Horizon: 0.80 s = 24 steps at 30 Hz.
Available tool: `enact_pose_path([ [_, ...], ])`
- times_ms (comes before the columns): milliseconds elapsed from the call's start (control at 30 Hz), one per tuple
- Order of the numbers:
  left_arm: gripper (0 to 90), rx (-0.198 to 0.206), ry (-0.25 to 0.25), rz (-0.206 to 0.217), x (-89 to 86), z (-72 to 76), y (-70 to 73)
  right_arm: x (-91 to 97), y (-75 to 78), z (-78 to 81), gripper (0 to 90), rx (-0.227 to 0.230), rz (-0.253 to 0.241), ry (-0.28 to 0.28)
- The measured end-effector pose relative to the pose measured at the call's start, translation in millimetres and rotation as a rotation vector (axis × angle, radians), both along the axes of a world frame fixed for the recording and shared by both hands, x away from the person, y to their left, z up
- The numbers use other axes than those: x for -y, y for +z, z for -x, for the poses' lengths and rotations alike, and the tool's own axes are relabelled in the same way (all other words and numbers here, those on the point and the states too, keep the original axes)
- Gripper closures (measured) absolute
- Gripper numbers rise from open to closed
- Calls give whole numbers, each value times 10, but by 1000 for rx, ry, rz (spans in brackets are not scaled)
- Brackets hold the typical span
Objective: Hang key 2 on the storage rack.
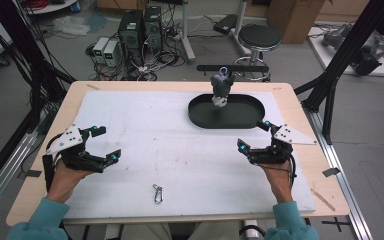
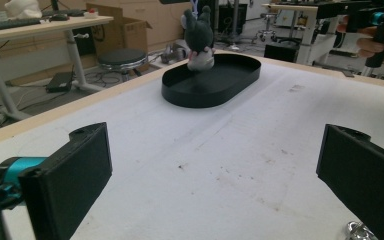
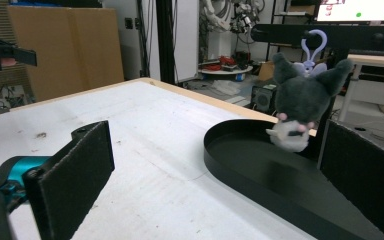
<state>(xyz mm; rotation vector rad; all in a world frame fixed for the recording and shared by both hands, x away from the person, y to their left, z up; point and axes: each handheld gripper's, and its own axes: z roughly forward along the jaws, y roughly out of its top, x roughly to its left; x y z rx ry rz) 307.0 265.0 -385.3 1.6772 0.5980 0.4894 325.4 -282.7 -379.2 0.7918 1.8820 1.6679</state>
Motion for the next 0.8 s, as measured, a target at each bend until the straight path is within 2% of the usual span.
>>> enact_pose_path([
  [67, 17, 10, 1, -2, -2, 7, 5, -9, -1, 2, 7, -1, 1, 4],
  [467, 17, 5, -15, -7, 2, 11, 12, 22, -9, 16, 7, -4, 3, 8],
  [667, 17, -10, -47, -36, 42, 4, 53, 41, -10, 13, 7, -12, -2, 25],
  [800, 17, -14, -86, -80, 111, -1, 96, 49, -10, 12, 7, -9, 4, 26],
])
